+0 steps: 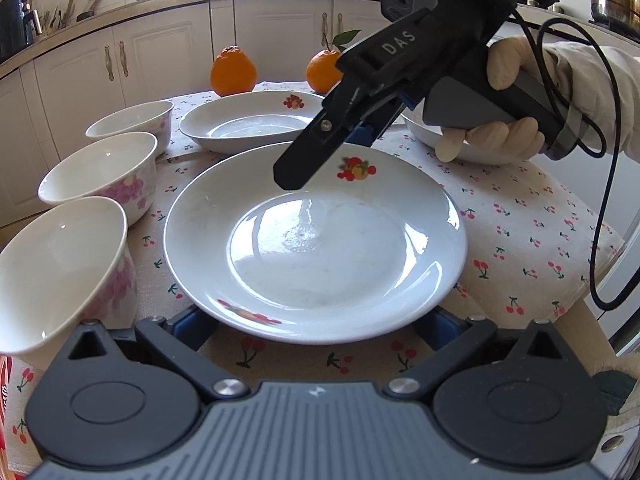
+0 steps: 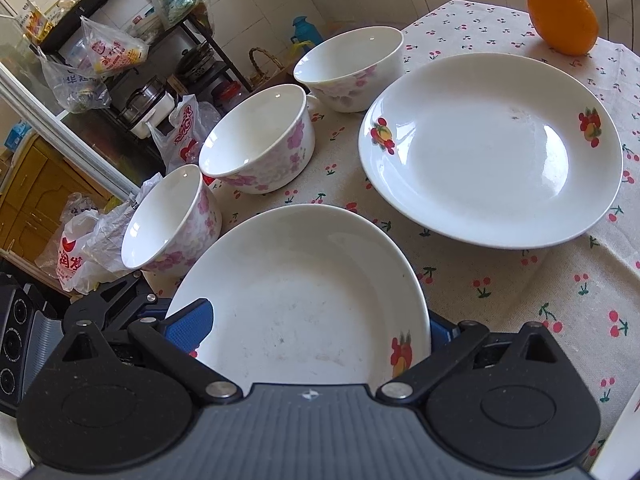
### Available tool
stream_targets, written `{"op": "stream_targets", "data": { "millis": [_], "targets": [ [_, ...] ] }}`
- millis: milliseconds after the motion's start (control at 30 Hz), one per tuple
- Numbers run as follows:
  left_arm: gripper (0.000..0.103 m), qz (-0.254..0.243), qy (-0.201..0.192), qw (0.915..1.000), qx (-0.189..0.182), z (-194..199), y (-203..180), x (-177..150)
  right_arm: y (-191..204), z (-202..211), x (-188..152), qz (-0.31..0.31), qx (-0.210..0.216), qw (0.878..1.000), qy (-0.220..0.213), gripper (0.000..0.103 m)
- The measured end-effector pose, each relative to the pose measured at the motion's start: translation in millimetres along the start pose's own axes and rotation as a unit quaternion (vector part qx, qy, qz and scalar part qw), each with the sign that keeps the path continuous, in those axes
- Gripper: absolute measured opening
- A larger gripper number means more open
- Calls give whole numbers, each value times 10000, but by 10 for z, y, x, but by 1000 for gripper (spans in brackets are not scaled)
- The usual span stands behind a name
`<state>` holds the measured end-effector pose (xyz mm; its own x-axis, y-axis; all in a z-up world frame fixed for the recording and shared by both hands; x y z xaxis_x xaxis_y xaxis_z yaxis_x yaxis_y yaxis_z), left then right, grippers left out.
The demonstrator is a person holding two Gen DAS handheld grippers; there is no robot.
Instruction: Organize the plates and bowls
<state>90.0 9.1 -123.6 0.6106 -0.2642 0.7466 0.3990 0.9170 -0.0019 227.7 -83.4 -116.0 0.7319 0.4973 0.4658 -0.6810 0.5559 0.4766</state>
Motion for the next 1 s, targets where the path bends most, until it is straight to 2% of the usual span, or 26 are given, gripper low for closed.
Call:
{"op": "stream_targets", "data": {
  "millis": [500, 1000],
  "targets": [
    [101, -188, 74, 9997, -136, 26, -57, 127, 33, 210, -47, 45, -98, 9999, -79, 103],
    [101, -734, -38, 9962, -460, -29, -296, 640, -268, 727, -139, -263, -474, 9969, -571, 103]
  ]
}}
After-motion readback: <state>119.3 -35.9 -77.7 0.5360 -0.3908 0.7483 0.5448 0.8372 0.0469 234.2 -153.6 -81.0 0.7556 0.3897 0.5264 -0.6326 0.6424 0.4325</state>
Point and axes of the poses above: each gripper's, at about its wrist camera, not at the fingertips, and z roughly against the way its jaws point, y to its left, x to its top, the point moved 6 cm from there along -z, roughly the way its jaws point
